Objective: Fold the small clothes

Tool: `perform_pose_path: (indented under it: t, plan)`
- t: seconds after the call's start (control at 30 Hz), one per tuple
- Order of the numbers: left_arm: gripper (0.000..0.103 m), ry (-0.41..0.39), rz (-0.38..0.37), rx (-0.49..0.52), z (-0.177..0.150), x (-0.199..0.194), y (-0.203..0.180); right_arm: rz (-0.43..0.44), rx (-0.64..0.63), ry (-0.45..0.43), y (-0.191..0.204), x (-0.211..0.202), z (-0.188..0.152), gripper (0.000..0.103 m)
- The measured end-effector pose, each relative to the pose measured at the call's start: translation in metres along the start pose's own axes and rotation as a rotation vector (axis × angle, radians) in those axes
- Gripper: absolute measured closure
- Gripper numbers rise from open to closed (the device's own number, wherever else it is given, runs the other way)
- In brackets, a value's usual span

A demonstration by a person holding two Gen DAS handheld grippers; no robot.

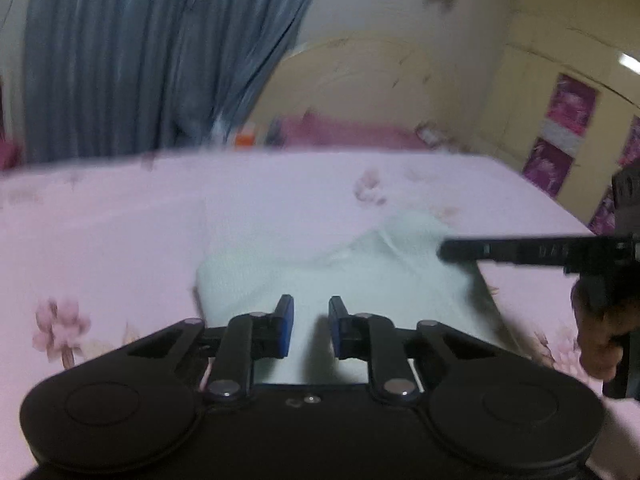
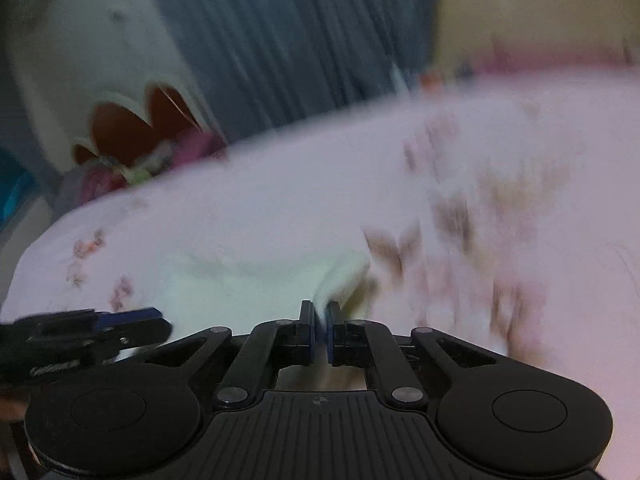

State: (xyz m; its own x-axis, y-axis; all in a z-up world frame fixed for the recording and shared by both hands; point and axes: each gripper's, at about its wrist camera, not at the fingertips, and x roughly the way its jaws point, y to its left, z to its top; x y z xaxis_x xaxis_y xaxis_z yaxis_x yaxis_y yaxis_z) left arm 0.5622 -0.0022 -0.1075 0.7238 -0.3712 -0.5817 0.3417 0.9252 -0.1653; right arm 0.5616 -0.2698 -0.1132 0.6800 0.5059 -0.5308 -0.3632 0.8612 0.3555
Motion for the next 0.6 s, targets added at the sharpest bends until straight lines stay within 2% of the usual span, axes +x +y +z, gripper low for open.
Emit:
perform_pose_path:
  t: [0.03,0.07,0.1,0.13,0.2,0.27,0.33,0.37,0.4,0.43,0.47,0.5,0.57,0.6]
  plan:
    - [0.081,0.061,0.018,0.002,-0.005,0.011,-0.001,-0.006,-0.022,-0.025,-0.001,-0.001,-0.005,0.099]
    - [0.081,0.088,0.026,-0.003,-0.01,0.019,-0.001,-0.047,-0.03,0.03,-0.005,0.011,-0.011,0.099]
    - [0.081,0.076,0.017,-0.031,-0.009,0.019,0.001,-0.111,-0.028,0.148,-0.013,0.033,-0.018,0.099]
    - [0.083,0.084,0.014,-0.048,-0.004,0.019,0.0,-0.117,-0.01,0.175,-0.018,0.041,-0.023,0.099]
    - [0.083,0.035,0.013,-0.017,0.005,0.01,-0.004,-0.115,-0.001,0.158,-0.017,0.035,-0.016,0.098]
    - [0.077,-0.016,-0.017,-0.013,0.013,0.008,-0.001,-0.133,-0.019,0.094,-0.01,0.023,-0.01,0.098]
    - [0.077,0.001,-0.01,-0.045,0.018,0.02,0.007,-0.13,-0.034,0.028,0.0,0.016,-0.003,0.098]
    - [0.077,0.035,0.003,-0.069,0.019,0.033,0.013,-0.112,-0.047,0.027,0.004,0.019,-0.001,0.098]
    - [0.073,0.1,0.027,-0.088,0.018,0.045,0.02,-0.105,-0.063,0.063,0.007,0.028,-0.002,0.098]
    - [0.073,0.158,0.023,-0.132,0.016,0.059,0.03,-0.13,-0.081,0.166,0.006,0.049,-0.006,0.098]
    - [0.073,0.146,0.003,-0.202,0.016,0.058,0.039,-0.145,-0.089,0.235,0.004,0.065,-0.011,0.098]
    - [0.073,0.15,-0.007,-0.241,0.018,0.056,0.043,-0.14,-0.077,0.213,0.002,0.063,-0.009,0.098]
    - [0.076,0.107,0.016,-0.202,0.019,0.038,0.038,-0.141,-0.045,0.22,0.002,0.052,0.0,0.098]
    - [0.076,0.092,0.018,-0.184,0.017,0.028,0.034,-0.157,-0.059,0.177,0.005,0.038,0.002,0.098]
